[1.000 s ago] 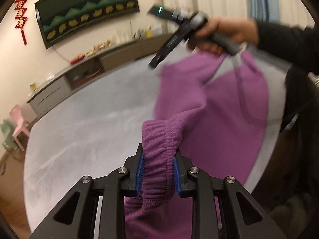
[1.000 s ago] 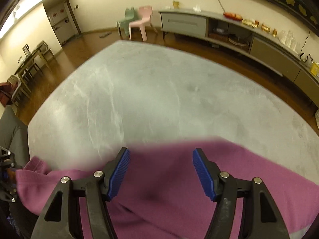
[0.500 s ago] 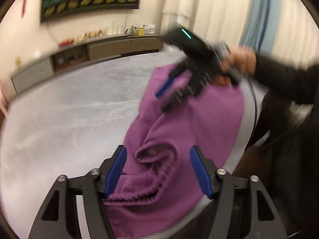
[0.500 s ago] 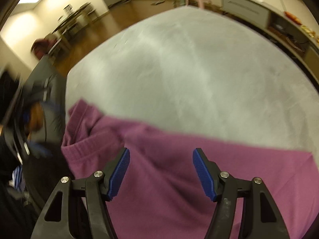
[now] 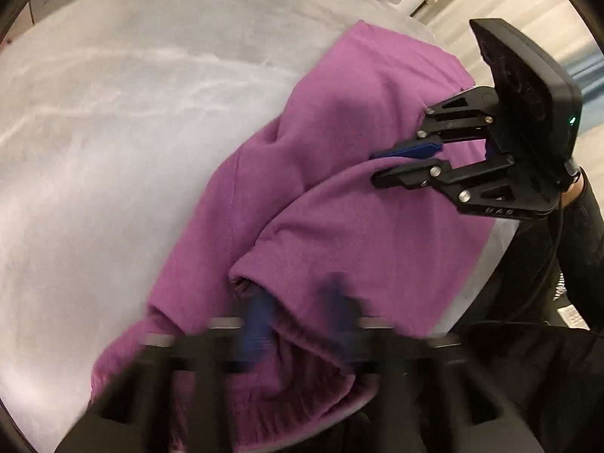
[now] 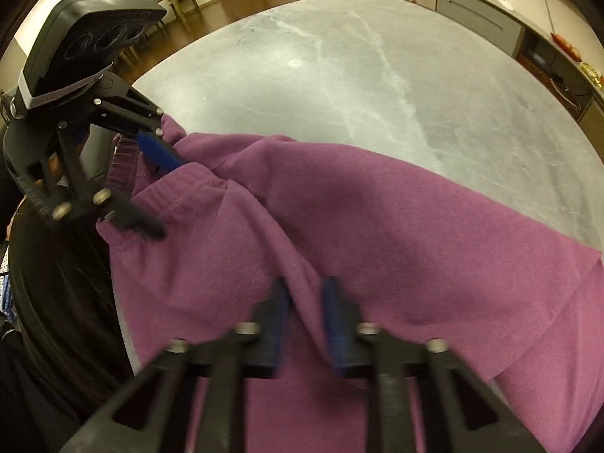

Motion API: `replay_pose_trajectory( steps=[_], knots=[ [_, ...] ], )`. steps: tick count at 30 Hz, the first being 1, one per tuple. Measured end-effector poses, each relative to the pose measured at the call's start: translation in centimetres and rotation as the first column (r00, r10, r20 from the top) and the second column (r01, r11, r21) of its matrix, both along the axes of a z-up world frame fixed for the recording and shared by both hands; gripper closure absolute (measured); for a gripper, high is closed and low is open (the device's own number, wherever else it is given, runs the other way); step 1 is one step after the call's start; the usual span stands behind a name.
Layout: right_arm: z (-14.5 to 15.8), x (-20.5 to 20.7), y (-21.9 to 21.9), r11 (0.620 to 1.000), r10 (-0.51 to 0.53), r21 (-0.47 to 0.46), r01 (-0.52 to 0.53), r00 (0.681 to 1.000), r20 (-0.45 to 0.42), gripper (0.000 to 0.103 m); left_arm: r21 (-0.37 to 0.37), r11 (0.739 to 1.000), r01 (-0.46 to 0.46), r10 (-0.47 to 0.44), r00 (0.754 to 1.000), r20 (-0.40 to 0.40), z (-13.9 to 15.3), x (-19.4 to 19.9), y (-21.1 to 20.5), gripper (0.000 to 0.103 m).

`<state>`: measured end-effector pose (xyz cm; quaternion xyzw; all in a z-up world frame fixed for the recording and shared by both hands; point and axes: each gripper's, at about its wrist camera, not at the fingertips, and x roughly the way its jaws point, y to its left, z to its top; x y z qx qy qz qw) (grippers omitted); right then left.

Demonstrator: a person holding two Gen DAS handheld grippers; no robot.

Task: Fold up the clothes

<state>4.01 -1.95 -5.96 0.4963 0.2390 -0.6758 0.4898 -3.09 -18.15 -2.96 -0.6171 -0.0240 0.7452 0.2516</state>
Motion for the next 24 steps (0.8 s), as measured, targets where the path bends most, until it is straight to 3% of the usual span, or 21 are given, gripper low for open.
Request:
replay_pose_trajectory(
  steps=[4,7,8,10,12,13,14,15,17,18,19,20,22,24],
  knots=[
    [2.0,-0.3,1.8,0.998,-0.002,-0.065,0.0,1.0,-0.024,0.097,-0.047,0.999,0.011,-0.017,0.99,-0.138,2.7,0.1,0.6,0.1],
    [3.9,-0.8,2.3,0.995,-0.005,-0.101,-0.002,0.998,-0.067,0.098,-0.09,0.993,-0.079,0.05,0.955,-0.292,6.8,-1.1,-1.1,0.1],
    [4.9,-1.2,2.1,0.993,-0.01,-0.118,0.0,0.997,-0.082,0.098,-0.091,0.987,-0.133,0.092,0.929,-0.359,9.0,-2.2,-2.3,0.1],
    [8.2,-2.8,1.9,0.98,-0.053,-0.197,0.024,0.988,-0.143,0.098,-0.094,0.96,-0.265,0.187,0.851,-0.491,13.7,-5.3,-5.1,0.1],
    [12.0,-5.8,1.5,0.94,-0.177,-0.327,0.101,0.961,-0.213,0.094,-0.135,0.908,-0.396,0.251,0.775,-0.579,16.2,-8.8,-7.8,0.1],
    [13.7,-7.5,1.4,0.908,-0.258,-0.391,0.148,0.934,-0.246,0.073,-0.156,0.876,-0.456,0.283,0.749,-0.599,16.7,-10.9,-9.3,0.1],
    [14.9,-9.1,1.6,0.881,-0.327,-0.434,0.192,0.908,-0.263,0.04,-0.185,0.841,-0.508,0.322,0.746,-0.583,16.0,-13.5,-11.2,0.094],
    [15.3,-10.7,2.1,0.858,-0.387,-0.453,0.244,0.886,-0.255,0.031,-0.214,0.807,-0.55,0.363,0.749,-0.554,14.7,-15.8,-13.1,0.088],
    [14.1,-14.1,4.6,0.824,-0.485,-0.422,0.378,0.856,-0.178,0.029,-0.268,0.747,-0.608,0.453,0.761,-0.464,10.7,-19.0,-16.8,0.084],
    [12.8,-15.4,6.2,0.814,-0.521,-0.385,0.436,0.84,-0.149,0.029,-0.273,0.721,-0.636,0.494,0.749,-0.441,9.4,-19.3,-18.0,0.084],
    [11.0,-16.3,8.0,0.809,-0.549,-0.336,0.483,0.825,-0.136,0.029,-0.255,0.712,-0.654,0.525,0.737,-0.426,8.5,-19.0,-18.7,0.084],
    [9.3,-17.0,9.6,0.803,-0.57,-0.293,0.518,0.811,-0.13,0.029,-0.233,0.709,-0.665,0.548,0.728,-0.412,7.7,-18.6,-19.1,0.083],
    [4.9,-18.4,13.8,0.786,-0.616,-0.183,0.591,0.775,-0.144,0.029,-0.187,0.728,-0.66,0.56,0.729,-0.394,6.3,-17.3,-19.0,0.08],
    [0.8,-19.8,18.8,0.739,-0.669,-0.06,0.671,0.721,-0.183,0.029,-0.204,0.776,-0.597,0.501,0.779,-0.377,5.0,-16.1,-17.1,0.079]
  ],
)
